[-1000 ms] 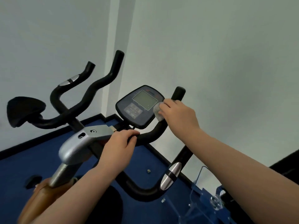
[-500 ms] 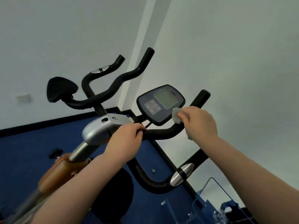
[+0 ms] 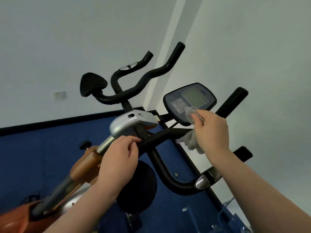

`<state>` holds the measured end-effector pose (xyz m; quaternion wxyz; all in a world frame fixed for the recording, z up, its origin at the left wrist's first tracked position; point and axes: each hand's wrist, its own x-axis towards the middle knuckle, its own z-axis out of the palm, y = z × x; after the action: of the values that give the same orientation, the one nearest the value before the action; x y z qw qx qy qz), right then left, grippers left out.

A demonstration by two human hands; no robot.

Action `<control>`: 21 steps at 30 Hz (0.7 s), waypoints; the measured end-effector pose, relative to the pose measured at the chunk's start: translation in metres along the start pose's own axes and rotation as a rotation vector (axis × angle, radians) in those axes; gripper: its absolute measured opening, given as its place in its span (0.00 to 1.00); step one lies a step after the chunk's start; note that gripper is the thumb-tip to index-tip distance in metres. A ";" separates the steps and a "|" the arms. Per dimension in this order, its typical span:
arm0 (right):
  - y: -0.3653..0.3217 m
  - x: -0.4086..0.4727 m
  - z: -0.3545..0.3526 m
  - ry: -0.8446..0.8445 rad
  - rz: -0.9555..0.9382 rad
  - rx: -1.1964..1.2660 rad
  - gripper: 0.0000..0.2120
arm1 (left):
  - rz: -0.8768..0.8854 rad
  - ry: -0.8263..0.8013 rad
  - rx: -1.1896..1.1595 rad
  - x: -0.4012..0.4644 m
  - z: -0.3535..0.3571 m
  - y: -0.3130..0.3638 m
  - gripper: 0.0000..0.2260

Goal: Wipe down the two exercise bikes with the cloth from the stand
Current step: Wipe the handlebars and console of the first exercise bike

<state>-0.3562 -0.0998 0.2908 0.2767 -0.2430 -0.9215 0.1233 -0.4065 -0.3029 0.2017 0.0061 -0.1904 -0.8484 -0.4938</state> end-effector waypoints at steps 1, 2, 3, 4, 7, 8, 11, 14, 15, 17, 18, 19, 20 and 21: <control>0.003 -0.004 0.004 0.016 -0.001 -0.068 0.12 | -0.045 0.015 -0.054 -0.001 0.000 -0.002 0.11; 0.003 -0.010 0.013 0.028 -0.003 -0.109 0.12 | -0.089 0.023 -0.101 -0.002 0.001 -0.005 0.11; 0.000 -0.017 0.020 0.042 0.005 -0.116 0.12 | -0.131 0.026 -0.136 -0.003 0.002 -0.007 0.11; -0.004 -0.022 0.027 0.061 0.013 -0.100 0.12 | -0.167 0.029 -0.162 -0.004 0.003 -0.009 0.11; -0.011 -0.031 0.033 0.109 0.002 0.004 0.10 | -0.203 0.049 -0.195 -0.007 0.003 -0.011 0.12; -0.013 -0.034 0.034 0.117 -0.006 0.032 0.09 | -0.195 0.061 -0.199 -0.008 0.003 -0.011 0.12; -0.027 -0.042 0.040 0.071 -0.064 0.085 0.09 | -0.185 0.080 -0.224 -0.008 0.004 -0.010 0.11; -0.051 -0.058 0.055 -0.019 -0.168 0.155 0.07 | -0.188 0.082 -0.283 -0.011 0.003 -0.009 0.11; -0.059 -0.066 0.061 -0.069 -0.202 0.172 0.07 | -0.181 0.080 -0.298 -0.011 0.002 -0.008 0.12; -0.070 -0.078 0.068 -0.175 -0.233 0.254 0.08 | -0.174 0.077 -0.330 -0.013 0.002 -0.009 0.14; -0.071 -0.079 0.067 -0.227 -0.211 0.331 0.08 | -0.183 0.081 -0.344 -0.013 0.002 -0.009 0.15; -0.069 -0.076 0.063 -0.289 -0.172 0.420 0.09 | -0.197 0.085 -0.349 -0.013 0.003 -0.010 0.16; -0.065 -0.071 0.056 -0.370 -0.132 0.496 0.09 | -0.210 0.092 -0.342 -0.014 0.003 -0.010 0.16; -0.060 -0.065 0.048 -0.468 -0.102 0.539 0.09 | -0.214 0.096 -0.326 -0.014 0.004 -0.011 0.16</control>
<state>-0.3593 -0.1886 0.2442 0.1184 -0.0802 -0.9053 0.4000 -0.3964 -0.3090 0.1876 -0.0369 -0.0739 -0.7715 -0.6308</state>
